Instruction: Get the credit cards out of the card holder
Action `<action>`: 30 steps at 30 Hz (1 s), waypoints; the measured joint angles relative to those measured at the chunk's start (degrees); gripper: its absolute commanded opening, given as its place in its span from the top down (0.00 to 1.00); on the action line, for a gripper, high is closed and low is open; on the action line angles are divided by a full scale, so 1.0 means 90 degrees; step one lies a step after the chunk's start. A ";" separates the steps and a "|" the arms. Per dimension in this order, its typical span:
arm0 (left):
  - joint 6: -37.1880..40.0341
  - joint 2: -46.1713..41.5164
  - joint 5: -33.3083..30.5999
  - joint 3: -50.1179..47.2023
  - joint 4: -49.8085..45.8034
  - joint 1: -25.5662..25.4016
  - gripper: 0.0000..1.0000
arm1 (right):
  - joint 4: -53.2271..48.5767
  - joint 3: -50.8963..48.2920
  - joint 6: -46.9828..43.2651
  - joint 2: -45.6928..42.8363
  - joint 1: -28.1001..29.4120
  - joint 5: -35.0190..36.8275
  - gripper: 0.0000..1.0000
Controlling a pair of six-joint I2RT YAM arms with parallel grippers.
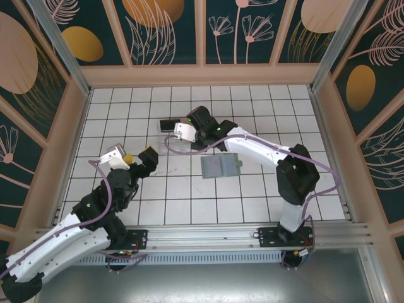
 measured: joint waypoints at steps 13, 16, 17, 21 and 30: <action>0.0019 -0.0041 0.0005 -0.0034 -0.0068 0.0000 0.01 | 0.0182 -0.0350 -0.0913 0.0177 0.0005 0.0648 1.00; 0.0019 -0.0041 0.0005 -0.0034 -0.0080 0.0000 0.01 | 0.0189 -0.0289 -0.0918 0.0294 0.0005 0.0658 1.00; 0.0019 -0.0041 0.0002 -0.0034 -0.0087 0.0000 0.01 | 0.0202 -0.0262 -0.0918 0.0338 0.0005 0.0658 1.00; 0.0019 -0.0063 0.0002 -0.0034 -0.0095 0.0000 0.01 | 0.0226 -0.0153 -0.0967 0.0481 0.0024 0.0661 1.00; 0.0019 -0.0083 0.0002 -0.0034 -0.0129 0.0000 0.01 | 0.0350 0.0007 -0.1064 0.0648 0.0080 0.0675 1.00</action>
